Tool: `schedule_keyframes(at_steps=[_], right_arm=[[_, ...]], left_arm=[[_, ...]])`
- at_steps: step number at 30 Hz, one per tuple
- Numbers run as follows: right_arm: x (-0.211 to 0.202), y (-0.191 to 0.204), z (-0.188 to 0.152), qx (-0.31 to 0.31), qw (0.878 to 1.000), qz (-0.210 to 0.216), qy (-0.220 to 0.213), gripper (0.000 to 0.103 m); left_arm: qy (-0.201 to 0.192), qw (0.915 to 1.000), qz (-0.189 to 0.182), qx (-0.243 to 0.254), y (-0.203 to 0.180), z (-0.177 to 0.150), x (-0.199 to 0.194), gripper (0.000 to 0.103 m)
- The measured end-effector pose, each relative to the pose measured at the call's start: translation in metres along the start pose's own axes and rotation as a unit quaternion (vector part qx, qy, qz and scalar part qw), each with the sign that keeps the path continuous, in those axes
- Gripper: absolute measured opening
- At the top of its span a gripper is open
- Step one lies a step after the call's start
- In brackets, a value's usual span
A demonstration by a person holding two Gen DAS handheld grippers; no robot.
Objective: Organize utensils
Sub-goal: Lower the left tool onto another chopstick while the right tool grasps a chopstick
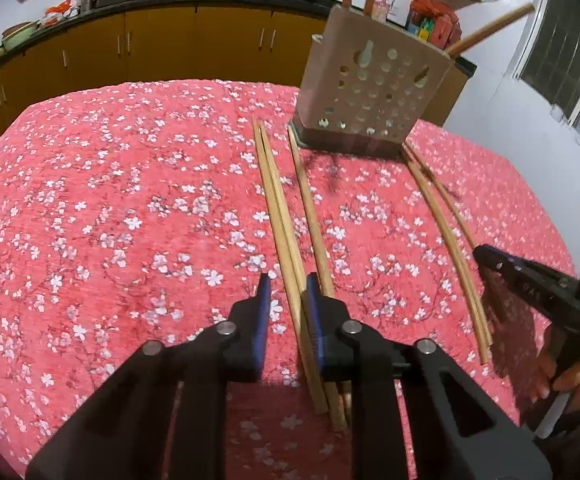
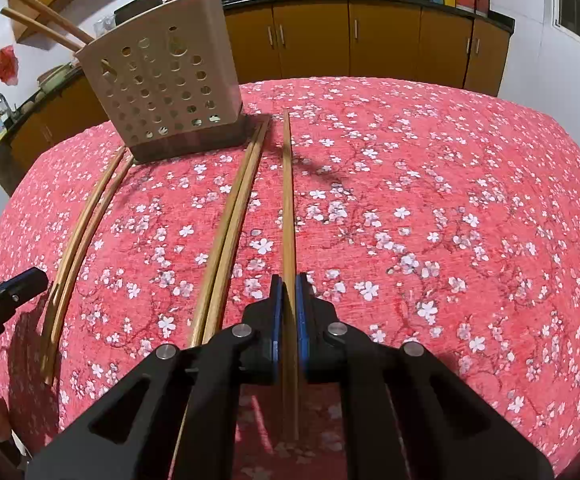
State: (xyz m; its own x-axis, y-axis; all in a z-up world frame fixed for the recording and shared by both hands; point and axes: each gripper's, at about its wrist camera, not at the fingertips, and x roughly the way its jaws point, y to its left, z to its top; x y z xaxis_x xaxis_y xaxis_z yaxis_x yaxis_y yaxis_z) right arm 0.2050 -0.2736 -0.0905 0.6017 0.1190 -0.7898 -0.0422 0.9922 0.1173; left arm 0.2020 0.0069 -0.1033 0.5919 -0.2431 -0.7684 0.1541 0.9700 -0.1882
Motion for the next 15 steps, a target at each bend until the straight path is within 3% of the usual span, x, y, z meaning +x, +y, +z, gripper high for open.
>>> schedule_keyframes(at_steps=[7,15], right_arm=[[0.001,0.000,0.000,-0.002,1.000,-0.001,-0.002,0.008],[-0.005,0.002,-0.008,-0.012,1.000,-0.002,-0.004,0.008]], left_arm=[[0.006,0.9991,0.036,0.019,-0.004,-0.002,0.012,0.013],[-0.003,0.9983,0.049,0.032,-0.009,-0.003,0.015,0.009]])
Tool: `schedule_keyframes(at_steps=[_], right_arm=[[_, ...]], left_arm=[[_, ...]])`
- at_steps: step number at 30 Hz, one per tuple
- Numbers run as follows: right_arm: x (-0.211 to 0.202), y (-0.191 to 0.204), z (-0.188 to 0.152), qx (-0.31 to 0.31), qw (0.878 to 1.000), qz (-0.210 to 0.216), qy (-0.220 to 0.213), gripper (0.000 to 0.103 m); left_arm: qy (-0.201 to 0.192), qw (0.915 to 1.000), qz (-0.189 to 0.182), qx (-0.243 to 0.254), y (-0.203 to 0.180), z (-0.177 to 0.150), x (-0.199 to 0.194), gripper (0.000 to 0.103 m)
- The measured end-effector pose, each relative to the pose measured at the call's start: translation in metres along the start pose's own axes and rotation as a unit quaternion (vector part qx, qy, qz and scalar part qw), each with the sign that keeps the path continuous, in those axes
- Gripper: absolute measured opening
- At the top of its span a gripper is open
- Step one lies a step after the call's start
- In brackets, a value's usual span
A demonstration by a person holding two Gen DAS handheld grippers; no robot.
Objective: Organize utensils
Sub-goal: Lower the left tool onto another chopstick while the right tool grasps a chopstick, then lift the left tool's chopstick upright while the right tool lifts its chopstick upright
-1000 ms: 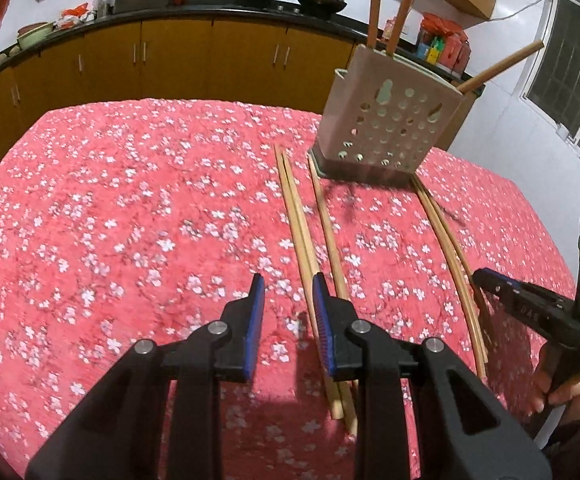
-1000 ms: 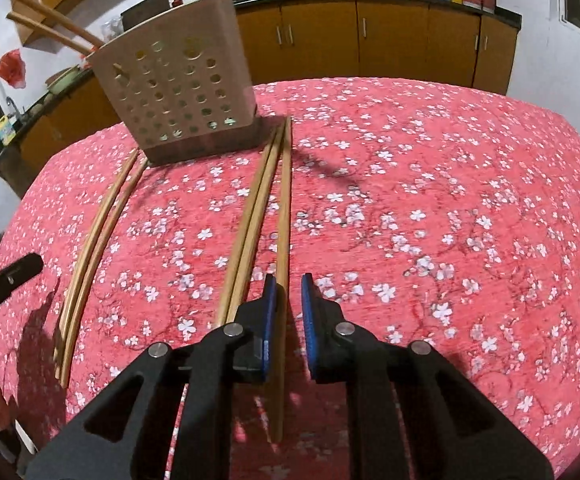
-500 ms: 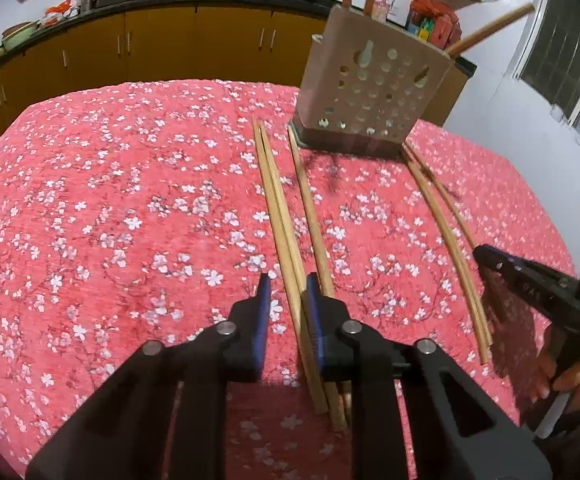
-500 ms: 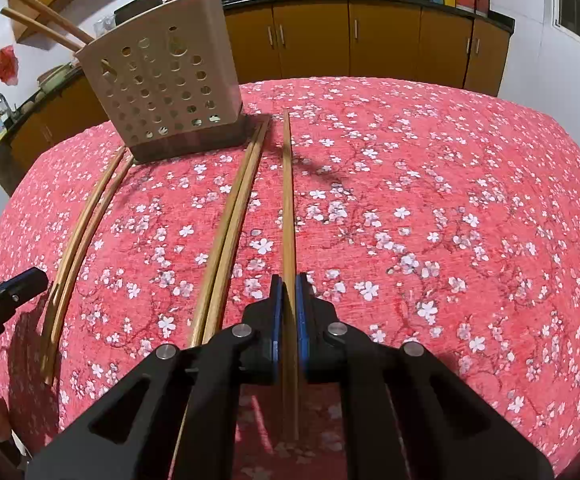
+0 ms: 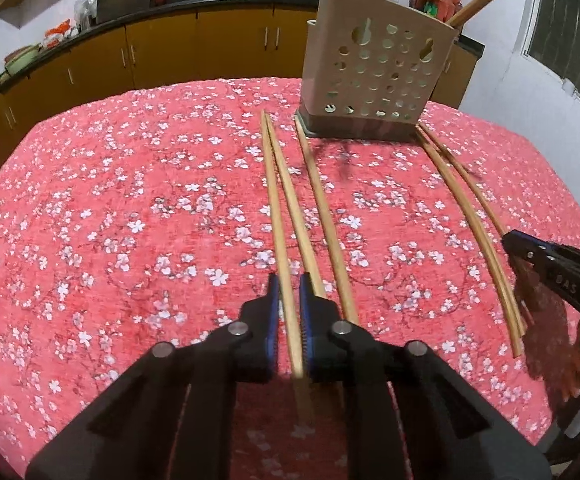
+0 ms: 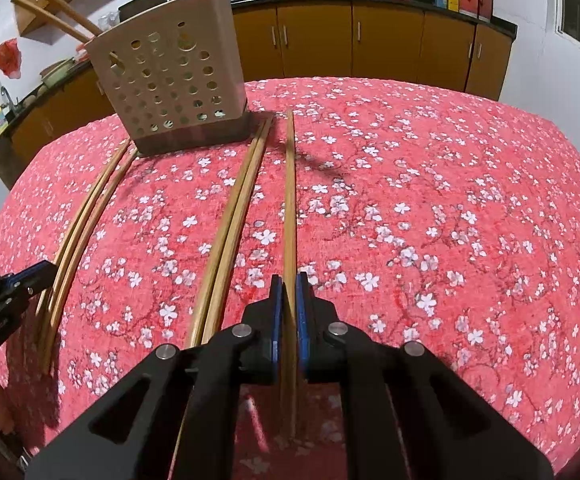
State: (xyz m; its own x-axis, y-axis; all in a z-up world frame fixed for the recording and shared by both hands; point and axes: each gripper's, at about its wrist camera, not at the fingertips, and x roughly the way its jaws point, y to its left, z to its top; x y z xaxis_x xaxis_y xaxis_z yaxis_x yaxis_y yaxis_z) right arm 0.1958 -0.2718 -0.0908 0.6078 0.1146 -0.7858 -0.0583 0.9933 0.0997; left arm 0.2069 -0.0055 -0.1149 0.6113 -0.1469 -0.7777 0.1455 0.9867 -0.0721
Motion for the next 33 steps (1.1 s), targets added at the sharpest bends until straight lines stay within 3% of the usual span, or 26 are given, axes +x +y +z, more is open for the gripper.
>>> schedule_keyframes(at_steps=[10,15,33], right_arm=[[0.007,-0.023,0.014,0.027,0.999,-0.024,-0.012,0.008],[0.010,-0.038,0.017,0.048,0.998,-0.026,-0.018,0.008],[0.011,-0.036,0.014,0.042,0.998,-0.030,-0.022,0.009]], left_arm=[[-0.003,0.9975,0.044,-0.054,0.056,0.015,0.005,0.008],[-0.006,0.9969,0.029,-0.073,0.072,0.015,0.004,0.008],[-0.013,0.9966,0.016,-0.080,0.075,0.009,0.000,0.009]])
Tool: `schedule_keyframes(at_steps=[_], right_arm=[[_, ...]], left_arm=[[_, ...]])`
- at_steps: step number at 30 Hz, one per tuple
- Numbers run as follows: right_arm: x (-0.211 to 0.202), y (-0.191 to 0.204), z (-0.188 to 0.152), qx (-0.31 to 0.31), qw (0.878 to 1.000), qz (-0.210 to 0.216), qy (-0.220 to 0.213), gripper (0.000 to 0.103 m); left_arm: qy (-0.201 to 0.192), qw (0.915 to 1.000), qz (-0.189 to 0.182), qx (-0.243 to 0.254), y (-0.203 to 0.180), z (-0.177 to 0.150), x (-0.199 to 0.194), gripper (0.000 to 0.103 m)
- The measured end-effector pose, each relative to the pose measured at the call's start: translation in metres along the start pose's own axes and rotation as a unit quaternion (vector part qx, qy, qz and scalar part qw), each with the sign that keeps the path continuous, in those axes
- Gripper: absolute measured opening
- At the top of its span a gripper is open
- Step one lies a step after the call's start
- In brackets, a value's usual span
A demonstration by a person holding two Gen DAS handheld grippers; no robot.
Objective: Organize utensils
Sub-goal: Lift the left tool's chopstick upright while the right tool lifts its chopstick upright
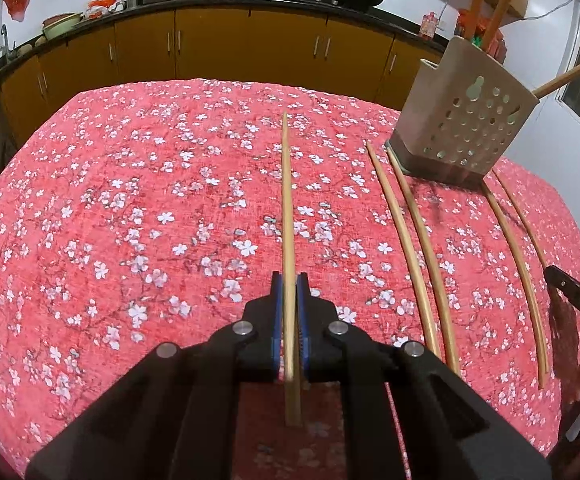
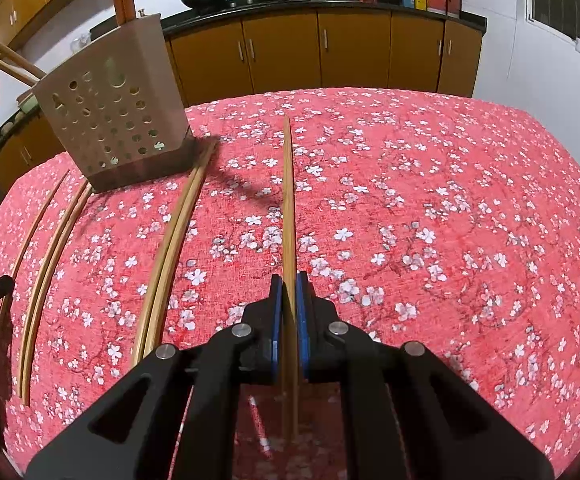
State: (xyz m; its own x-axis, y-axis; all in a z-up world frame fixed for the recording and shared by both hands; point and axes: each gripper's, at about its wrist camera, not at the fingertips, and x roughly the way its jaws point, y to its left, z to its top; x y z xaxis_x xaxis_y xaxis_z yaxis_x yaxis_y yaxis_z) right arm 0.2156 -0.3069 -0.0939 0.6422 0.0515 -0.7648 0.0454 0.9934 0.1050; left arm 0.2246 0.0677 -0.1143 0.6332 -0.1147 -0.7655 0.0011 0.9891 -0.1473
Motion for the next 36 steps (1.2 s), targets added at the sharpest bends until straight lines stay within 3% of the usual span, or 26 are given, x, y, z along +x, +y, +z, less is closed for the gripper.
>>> schedule_keyframes(at_steps=[13,18,29,36], right_arm=[[0.000,0.000,0.000,0.000,1.000,0.001,0.000,0.009],[-0.005,0.001,-0.006,-0.003,1.000,-0.001,0.001,0.009],[-0.011,-0.002,-0.007,0.006,1.000,0.011,-0.001,0.008],[-0.056,-0.007,0.006,0.012,0.998,0.019,-0.066,0.008]], left_arm=[[0.000,1.0000,0.000,-0.001,0.003,0.000,-0.001,0.009],[0.002,0.9991,0.025,0.034,-0.010,-0.007,-0.006,0.009],[0.007,0.9987,0.028,0.043,-0.015,-0.010,-0.011,0.008],[-0.024,0.9987,0.017,0.041,-0.017,0.005,-0.038,0.008]])
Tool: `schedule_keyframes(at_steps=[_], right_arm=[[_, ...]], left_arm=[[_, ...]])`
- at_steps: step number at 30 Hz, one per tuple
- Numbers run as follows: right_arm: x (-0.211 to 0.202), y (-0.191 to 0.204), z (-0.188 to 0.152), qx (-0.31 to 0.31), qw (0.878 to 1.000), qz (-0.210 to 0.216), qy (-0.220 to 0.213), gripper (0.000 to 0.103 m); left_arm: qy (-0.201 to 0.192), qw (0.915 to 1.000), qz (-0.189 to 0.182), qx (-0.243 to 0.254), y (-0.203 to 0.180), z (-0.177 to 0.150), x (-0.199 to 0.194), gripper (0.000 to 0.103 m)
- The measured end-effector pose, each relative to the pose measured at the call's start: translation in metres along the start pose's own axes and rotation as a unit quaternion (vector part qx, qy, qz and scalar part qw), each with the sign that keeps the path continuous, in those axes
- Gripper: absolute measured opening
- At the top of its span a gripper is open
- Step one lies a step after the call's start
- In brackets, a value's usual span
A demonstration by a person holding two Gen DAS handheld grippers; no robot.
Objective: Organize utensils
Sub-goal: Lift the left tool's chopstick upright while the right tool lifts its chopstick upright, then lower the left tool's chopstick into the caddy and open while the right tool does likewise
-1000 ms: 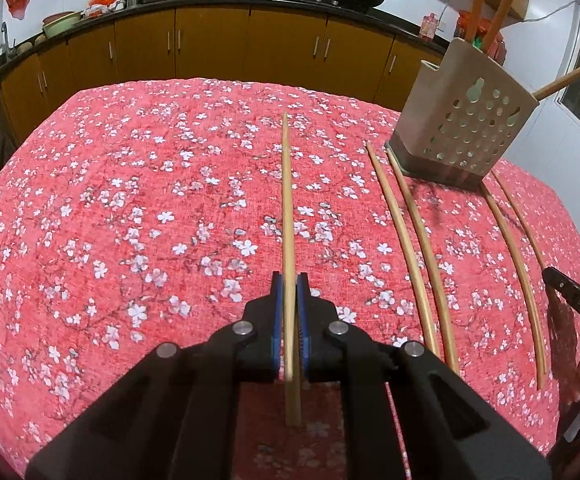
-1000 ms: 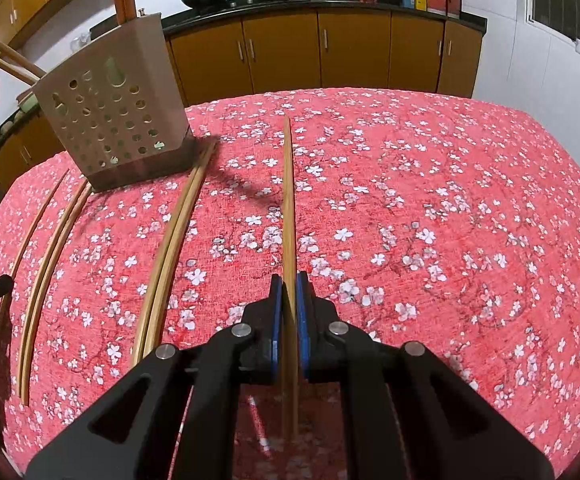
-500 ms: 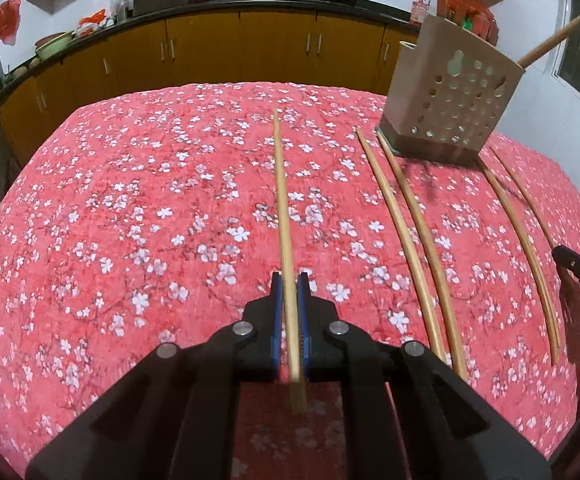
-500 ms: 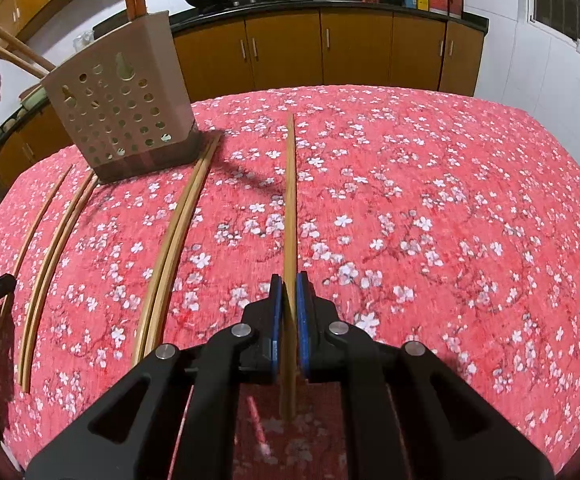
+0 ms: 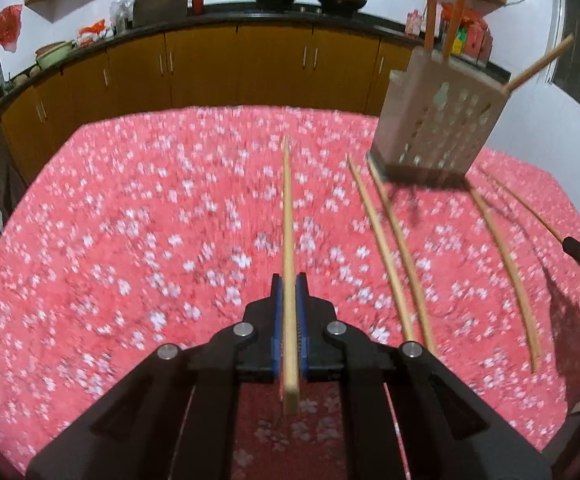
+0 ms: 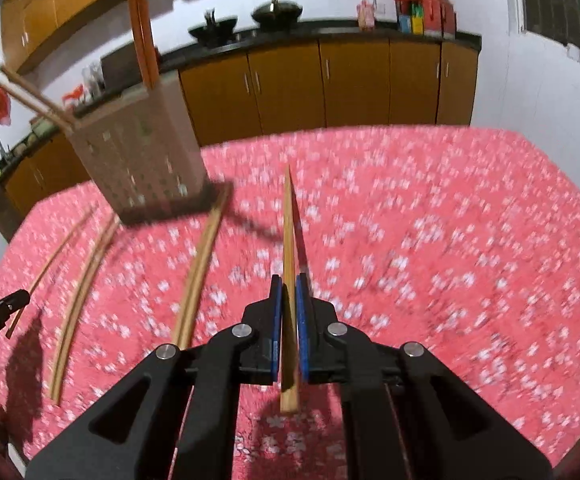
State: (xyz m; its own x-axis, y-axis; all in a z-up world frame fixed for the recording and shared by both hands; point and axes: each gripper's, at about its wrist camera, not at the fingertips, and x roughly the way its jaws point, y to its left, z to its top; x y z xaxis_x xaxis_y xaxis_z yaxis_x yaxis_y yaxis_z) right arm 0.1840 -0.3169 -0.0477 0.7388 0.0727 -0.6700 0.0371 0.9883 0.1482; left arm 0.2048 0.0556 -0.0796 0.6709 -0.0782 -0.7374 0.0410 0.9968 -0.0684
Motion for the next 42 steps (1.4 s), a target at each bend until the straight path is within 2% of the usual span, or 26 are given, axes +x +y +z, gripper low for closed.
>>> schedule_keyframes(at_steps=[8,13,19,26,32,36,42], right_arm=[[-0.042,-0.004,0.030,0.009,0.997,0.004,-0.077,0.008],[-0.059,-0.001,0.043,0.010,0.993,0.008,-0.114,0.008],[-0.071,0.001,0.050,0.005,0.990,0.012,-0.138,0.008],[-0.075,0.006,0.055,-0.001,0.989,0.017,-0.146,0.008],[-0.099,0.016,0.075,-0.004,0.983,0.060,-0.172,0.008],[-0.124,0.027,0.093,-0.006,0.973,0.103,-0.204,0.008],[-0.144,0.055,0.123,-0.020,0.955,0.138,-0.260,0.008]], left_arm=[[-0.060,0.9980,-0.012,-0.012,0.003,0.024,-0.041,0.008],[-0.106,0.9939,-0.024,-0.020,0.002,0.040,-0.070,0.008],[-0.148,0.9882,-0.032,-0.023,0.001,0.055,-0.096,0.008],[-0.164,0.9856,-0.038,-0.014,-0.003,0.063,-0.109,0.008],[-0.190,0.9786,-0.077,0.016,-0.025,0.078,-0.134,0.008],[-0.213,0.9707,-0.105,0.033,-0.045,0.091,-0.151,0.007],[-0.255,0.9594,-0.113,0.046,-0.078,0.123,-0.162,0.007]])
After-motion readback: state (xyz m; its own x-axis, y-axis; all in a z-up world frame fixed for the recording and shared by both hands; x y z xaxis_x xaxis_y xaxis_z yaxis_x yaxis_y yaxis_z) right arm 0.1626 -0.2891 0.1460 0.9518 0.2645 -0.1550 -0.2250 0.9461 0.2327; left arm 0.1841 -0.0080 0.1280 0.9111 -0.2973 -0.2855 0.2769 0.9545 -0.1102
